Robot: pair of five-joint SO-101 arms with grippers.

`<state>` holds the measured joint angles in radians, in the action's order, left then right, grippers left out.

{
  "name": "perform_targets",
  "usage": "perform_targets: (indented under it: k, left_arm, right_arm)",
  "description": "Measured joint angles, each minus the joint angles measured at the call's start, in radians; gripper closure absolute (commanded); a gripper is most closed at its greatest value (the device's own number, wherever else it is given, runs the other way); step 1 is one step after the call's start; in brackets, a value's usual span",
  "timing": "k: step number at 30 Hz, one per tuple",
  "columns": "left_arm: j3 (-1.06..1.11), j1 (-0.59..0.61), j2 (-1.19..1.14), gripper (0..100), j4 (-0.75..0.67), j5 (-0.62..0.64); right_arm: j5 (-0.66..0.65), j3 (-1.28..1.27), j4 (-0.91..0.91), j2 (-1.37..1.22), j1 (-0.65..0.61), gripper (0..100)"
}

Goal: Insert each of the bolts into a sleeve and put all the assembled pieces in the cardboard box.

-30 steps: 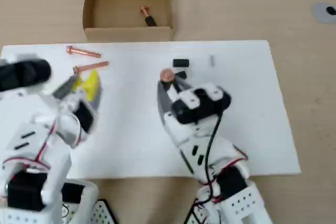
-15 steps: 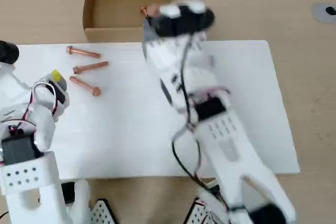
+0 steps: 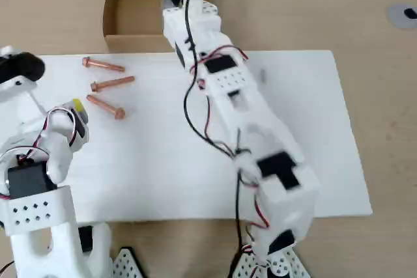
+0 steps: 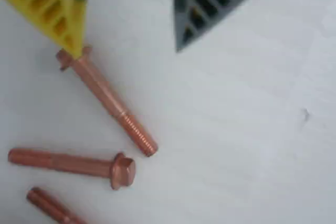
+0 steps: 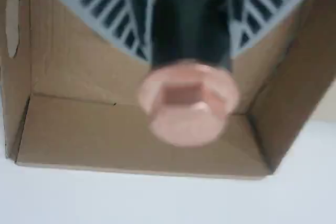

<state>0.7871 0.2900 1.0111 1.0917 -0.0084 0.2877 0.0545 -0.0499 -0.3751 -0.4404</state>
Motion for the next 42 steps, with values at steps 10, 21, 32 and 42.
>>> perform_targets:
  k: [10, 21, 32, 42]
  left_arm:
    - [0.009, 0.000, 0.000, 87, 0.000, -0.051]
    - [0.078, -0.127, 0.000, 87, -0.002, -0.057]
    - [0.084, -0.137, -0.003, 87, -0.107, -0.057]
    - [0.084, -0.137, -0.009, 87, -0.107, -0.057]
  right_arm:
    - [-0.054, 0.537, 0.000, -0.526, 0.040, 98.9]
    - [-0.114, 1.054, -0.129, -0.956, 0.061, 98.6]
    - [-0.126, 1.333, -0.310, -1.100, 0.063, 87.8]
    - [-0.124, 1.370, -0.371, -1.108, 0.068, 74.8]
